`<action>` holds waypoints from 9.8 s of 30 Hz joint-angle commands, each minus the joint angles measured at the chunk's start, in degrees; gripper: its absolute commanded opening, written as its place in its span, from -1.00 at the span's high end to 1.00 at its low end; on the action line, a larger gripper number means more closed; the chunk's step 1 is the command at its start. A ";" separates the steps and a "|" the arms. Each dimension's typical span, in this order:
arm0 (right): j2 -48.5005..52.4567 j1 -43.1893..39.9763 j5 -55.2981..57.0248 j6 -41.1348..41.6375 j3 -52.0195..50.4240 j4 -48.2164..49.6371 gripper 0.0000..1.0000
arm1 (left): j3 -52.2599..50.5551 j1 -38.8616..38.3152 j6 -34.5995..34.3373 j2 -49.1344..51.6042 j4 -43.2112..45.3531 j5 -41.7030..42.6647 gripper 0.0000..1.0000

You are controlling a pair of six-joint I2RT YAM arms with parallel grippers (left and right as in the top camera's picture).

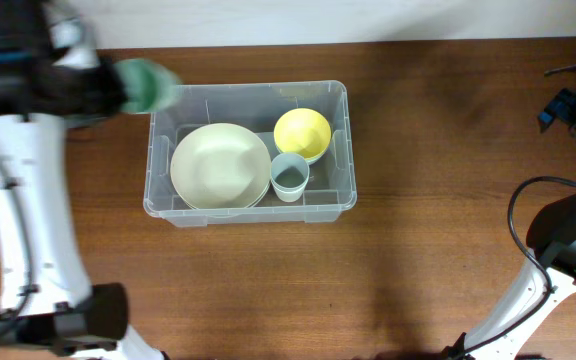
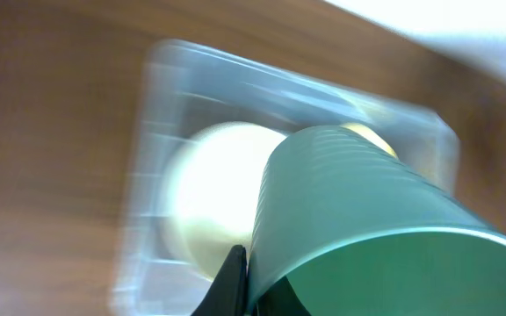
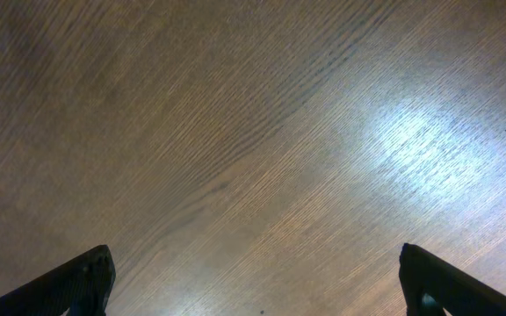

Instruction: Pack container

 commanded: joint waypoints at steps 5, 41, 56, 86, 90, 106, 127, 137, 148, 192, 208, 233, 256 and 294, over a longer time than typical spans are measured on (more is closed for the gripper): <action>-1.18 0.04 0.55 0.46 -0.15 0.04 -0.98 | -0.74 -24.20 -0.48 4.61 0.22 -9.33 0.99; -1.18 0.04 0.55 0.46 -0.15 0.04 -0.98 | -0.85 -31.39 -6.29 20.92 -4.13 -13.55 0.99; -1.18 0.04 0.55 0.46 -0.15 0.04 -0.98 | -0.52 -31.26 -5.79 20.90 -3.48 -15.10 -0.72; -1.18 0.04 0.55 0.46 -0.15 0.04 -0.98 | 0.55 -31.34 -4.48 20.90 -5.11 -16.28 -0.99; -1.18 0.04 0.55 0.46 -0.15 0.04 -0.98 | 0.55 -31.50 0.42 20.90 -5.38 -15.96 -0.99; -1.18 0.04 0.55 0.46 -0.15 0.04 -0.98 | -17.97 -33.46 18.80 3.21 19.23 -15.72 -0.99; -1.18 0.04 0.55 0.46 -0.15 0.04 -0.98 | -92.37 -17.62 18.82 -58.51 64.65 -11.15 -0.99; -1.18 0.04 0.55 0.46 -0.15 0.04 -0.98 | -110.14 -14.67 18.82 -84.32 72.57 -11.17 -0.99; -1.18 0.04 0.55 0.46 -0.15 0.04 -0.98 | -122.18 -9.22 18.10 -100.72 77.07 -10.99 -0.99; -1.18 0.04 0.55 0.46 -0.15 0.04 -0.98 | -130.88 -0.13 18.16 -104.48 81.07 -11.17 -0.99; -1.18 0.04 0.55 0.46 -0.15 0.04 -0.97 | -130.88 -0.13 18.18 -104.48 81.07 -11.17 -0.99; -16.94 0.13 0.55 0.46 -0.15 0.04 -0.98 | -130.88 -0.13 18.16 -104.48 81.07 -11.15 -0.99; -71.10 30.49 0.33 0.44 -47.17 21.35 -0.98 | -130.88 -0.13 18.18 -104.48 81.07 -11.17 -0.99; -129.61 30.49 -7.13 -7.45 -136.50 98.95 -0.97 | -130.88 -0.13 18.18 -104.48 81.07 -11.17 -0.99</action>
